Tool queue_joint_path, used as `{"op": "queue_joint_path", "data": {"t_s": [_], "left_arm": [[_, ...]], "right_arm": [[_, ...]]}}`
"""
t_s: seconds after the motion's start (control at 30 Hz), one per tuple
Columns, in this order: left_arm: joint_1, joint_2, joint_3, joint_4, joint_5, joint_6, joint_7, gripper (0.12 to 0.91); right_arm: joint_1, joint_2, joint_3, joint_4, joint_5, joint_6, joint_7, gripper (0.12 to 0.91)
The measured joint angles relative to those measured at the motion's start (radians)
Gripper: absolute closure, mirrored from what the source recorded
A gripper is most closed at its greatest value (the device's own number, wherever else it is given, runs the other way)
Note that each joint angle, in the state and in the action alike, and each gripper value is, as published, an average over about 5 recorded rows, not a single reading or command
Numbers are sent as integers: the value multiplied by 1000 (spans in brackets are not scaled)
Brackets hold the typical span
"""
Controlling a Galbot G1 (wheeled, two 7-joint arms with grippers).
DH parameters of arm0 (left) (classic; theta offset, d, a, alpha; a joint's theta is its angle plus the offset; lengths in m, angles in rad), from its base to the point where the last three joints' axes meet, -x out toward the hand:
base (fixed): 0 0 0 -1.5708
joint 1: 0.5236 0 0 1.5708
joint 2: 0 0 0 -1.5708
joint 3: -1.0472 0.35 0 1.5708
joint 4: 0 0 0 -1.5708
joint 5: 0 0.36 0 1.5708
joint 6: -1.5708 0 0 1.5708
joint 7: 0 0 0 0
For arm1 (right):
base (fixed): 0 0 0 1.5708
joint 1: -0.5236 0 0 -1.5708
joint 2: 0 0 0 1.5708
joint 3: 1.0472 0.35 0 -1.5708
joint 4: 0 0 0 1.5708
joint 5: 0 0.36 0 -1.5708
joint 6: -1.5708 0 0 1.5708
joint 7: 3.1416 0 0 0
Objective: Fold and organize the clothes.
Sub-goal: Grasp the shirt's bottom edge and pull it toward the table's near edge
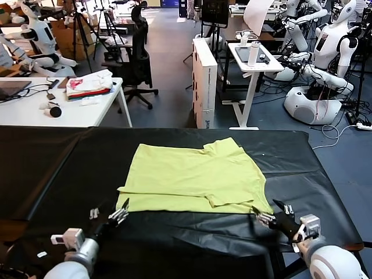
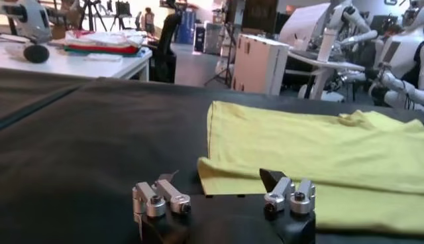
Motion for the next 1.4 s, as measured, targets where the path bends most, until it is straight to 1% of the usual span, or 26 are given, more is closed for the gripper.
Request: {"op": "queue_joint_path", "data": {"t_s": [0.17,0.2,0.23,0.3,0.33,0.37,0.43,0.47,0.53,0.57,0.6,0.67,0.7,0.8,0.97,1.17,1.4], "left_arm": [[8,-5,4,1,-2,-1,5,135],[9,-6,6,2,-2,0,5,144],[9,-7,9,3,-3,0,6,172],[9,-7,12,7,-2,-1,10,262],[10,-7,14,10,-2,-1,13,317],[10,-7,15,12,-1,-2,15,392],[11,-7,16,17,-1,-3,20,506],[11,-6,16,18,-1,-4,21,582],[14,-4,15,20,-1,-5,24,695],[15,-3,14,20,0,-6,25,765],[18,-2,14,19,1,-6,25,816],[24,1,11,17,6,-7,25,875],[28,4,8,14,10,-7,24,886],[48,17,-3,2,17,-9,23,883],[106,48,-36,-14,19,-25,24,883],[184,79,-80,-35,16,-43,25,883],[262,80,-126,-61,17,-58,26,883]], "right_arm": [[-3,-4,-2,-4,-1,2,-1,315],[-3,-5,-2,-5,-1,3,-1,350],[-3,-6,-2,-5,-1,4,0,403],[-4,-9,-2,-5,-2,5,0,503],[-5,-11,-2,-4,-2,6,1,577],[-6,-13,-1,-3,-2,5,2,634],[-9,-16,0,1,0,4,8,761],[-11,-19,2,4,2,2,14,813],[-16,-25,6,12,12,-9,33,871],[-19,-29,9,17,21,-19,45,881],[-23,-33,12,23,32,-32,58,879],[-32,-42,21,40,54,-64,81,879],[-36,-46,25,49,64,-79,89,880],[-47,-57,30,81,84,-124,101,882],[-56,-70,24,124,93,-175,105,882],[-70,-80,23,146,100,-195,100,882],[-78,-68,14,171,106,-210,91,882]]}}
